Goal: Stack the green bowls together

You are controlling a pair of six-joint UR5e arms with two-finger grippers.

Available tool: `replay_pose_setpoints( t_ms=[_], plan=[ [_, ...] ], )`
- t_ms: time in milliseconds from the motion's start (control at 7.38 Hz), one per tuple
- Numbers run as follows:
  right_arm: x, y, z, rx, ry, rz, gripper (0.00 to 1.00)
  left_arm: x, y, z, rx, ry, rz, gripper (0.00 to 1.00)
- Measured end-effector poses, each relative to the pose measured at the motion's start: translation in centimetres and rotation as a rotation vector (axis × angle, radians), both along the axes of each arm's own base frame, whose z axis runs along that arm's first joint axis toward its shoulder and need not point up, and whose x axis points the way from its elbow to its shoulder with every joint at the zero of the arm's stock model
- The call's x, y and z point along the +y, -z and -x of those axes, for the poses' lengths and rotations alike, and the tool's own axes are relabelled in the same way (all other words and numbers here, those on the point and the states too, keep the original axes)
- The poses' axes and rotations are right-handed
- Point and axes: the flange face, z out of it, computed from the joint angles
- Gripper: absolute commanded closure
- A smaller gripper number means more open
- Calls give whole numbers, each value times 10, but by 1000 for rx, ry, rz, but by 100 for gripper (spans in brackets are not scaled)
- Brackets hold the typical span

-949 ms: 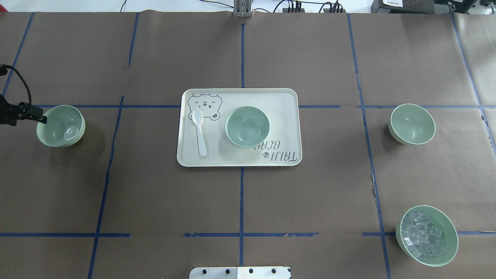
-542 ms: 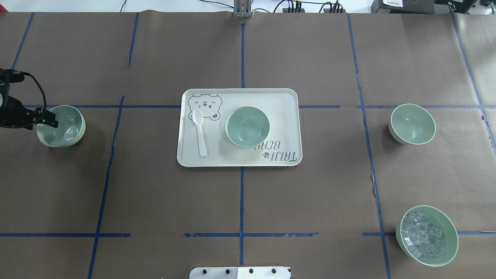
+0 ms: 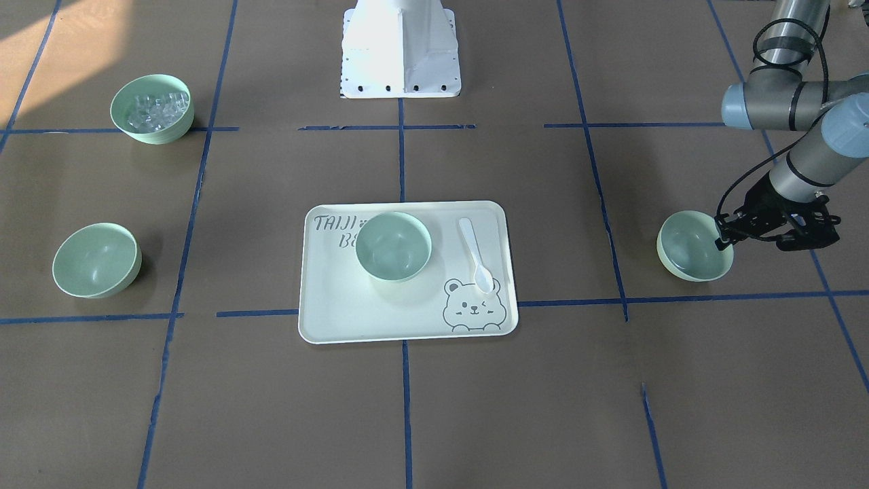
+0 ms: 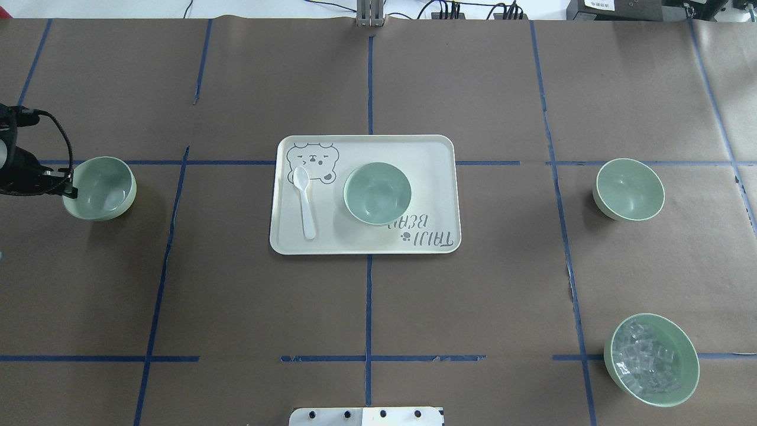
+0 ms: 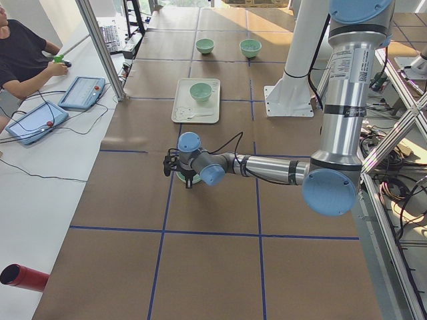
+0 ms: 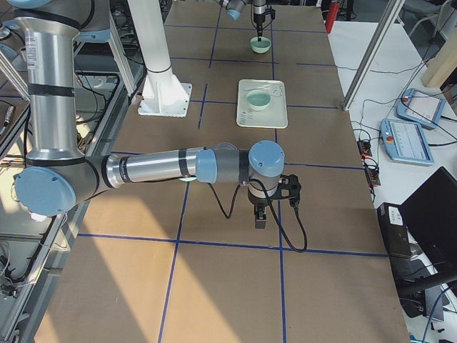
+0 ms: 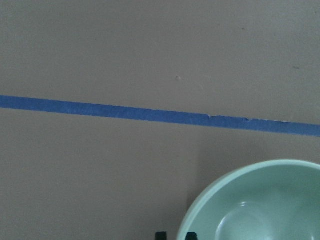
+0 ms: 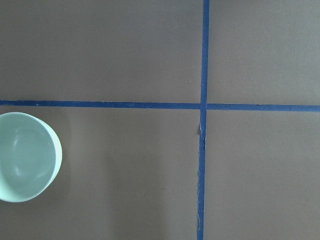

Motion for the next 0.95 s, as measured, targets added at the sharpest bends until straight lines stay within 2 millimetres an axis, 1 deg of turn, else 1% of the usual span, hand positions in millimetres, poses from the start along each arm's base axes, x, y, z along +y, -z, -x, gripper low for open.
replay_pose_setpoints(
  t_ms=[136, 271, 407, 542, 678, 814, 949],
  plan=[
    [0, 2, 0, -3, 0, -3, 0, 0, 7, 10, 2, 12, 4, 100],
    [0, 3, 2, -14, 0, -1, 0, -2, 20, 24, 6, 29, 20, 100],
    [-2, 5, 5, -26, -1, 4, 0, -7, 40, 38, 17, 45, 43, 100],
    [-5, 8, 11, -33, 3, 9, 0, -13, 68, 46, 26, 58, 59, 100],
    [-11, 13, 21, -35, 8, 14, 0, -22, 101, 46, 32, 76, 79, 100],
    [-18, 18, 36, -37, 5, 19, 0, -34, 139, 42, 50, 123, 117, 100],
    [-23, 22, 55, -41, -7, 21, 0, -44, 173, 36, 83, 186, 164, 100]
  ],
)
